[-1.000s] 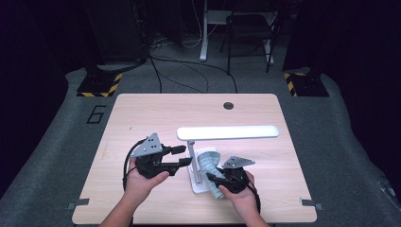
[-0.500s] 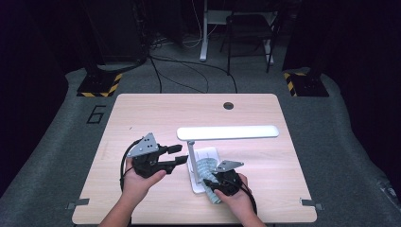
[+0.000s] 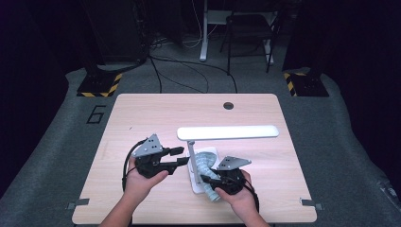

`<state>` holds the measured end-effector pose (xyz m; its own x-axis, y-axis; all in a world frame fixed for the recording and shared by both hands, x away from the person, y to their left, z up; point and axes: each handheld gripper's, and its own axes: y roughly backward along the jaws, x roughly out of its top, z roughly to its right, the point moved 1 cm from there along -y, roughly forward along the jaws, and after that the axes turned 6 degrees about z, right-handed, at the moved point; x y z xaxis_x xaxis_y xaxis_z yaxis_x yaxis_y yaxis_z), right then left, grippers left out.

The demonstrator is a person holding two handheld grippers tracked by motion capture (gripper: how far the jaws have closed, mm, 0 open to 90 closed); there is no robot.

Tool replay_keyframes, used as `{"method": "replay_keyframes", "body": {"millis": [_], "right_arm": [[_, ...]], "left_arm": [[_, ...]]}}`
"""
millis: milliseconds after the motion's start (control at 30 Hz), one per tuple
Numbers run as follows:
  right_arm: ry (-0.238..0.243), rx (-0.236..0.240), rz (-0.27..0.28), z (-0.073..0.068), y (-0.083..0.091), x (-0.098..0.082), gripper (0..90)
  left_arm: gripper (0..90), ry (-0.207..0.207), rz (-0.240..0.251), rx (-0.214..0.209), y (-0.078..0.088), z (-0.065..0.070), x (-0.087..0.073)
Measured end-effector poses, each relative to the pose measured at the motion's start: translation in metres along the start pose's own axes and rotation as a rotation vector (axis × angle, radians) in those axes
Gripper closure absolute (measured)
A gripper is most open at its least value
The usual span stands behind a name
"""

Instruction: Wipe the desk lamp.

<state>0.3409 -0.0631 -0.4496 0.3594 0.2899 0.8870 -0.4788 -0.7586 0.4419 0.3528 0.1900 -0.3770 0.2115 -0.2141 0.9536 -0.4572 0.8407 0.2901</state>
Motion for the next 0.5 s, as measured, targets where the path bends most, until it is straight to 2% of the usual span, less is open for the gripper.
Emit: {"method": "replay_keyframes", "body": {"millis": [33,133,233,400,500], "right_arm": [[0.003,-0.001,0.016,-0.002,0.004,0.005,66.3],[0.054,0.001,0.055,-0.007,0.012,0.019,66.3],[0.078,-0.008,0.047,-0.007,0.012,0.025,66.3],[0.074,-0.004,0.019,-0.006,0.003,0.017,66.5],[0.069,-0.013,-0.018,-0.003,-0.004,0.007,66.5]], "left_arm": [[56.8,0.0,0.0,0.005,0.0,0.0,0.0],[56.7,-0.003,0.0,0.009,-0.001,-0.001,0.0],[56.7,-0.001,-0.004,0.008,-0.001,-0.002,0.0],[56.7,0.006,-0.002,0.015,-0.001,-0.003,-0.001],[56.7,0.006,-0.007,0.015,-0.002,-0.002,-0.001]]}}
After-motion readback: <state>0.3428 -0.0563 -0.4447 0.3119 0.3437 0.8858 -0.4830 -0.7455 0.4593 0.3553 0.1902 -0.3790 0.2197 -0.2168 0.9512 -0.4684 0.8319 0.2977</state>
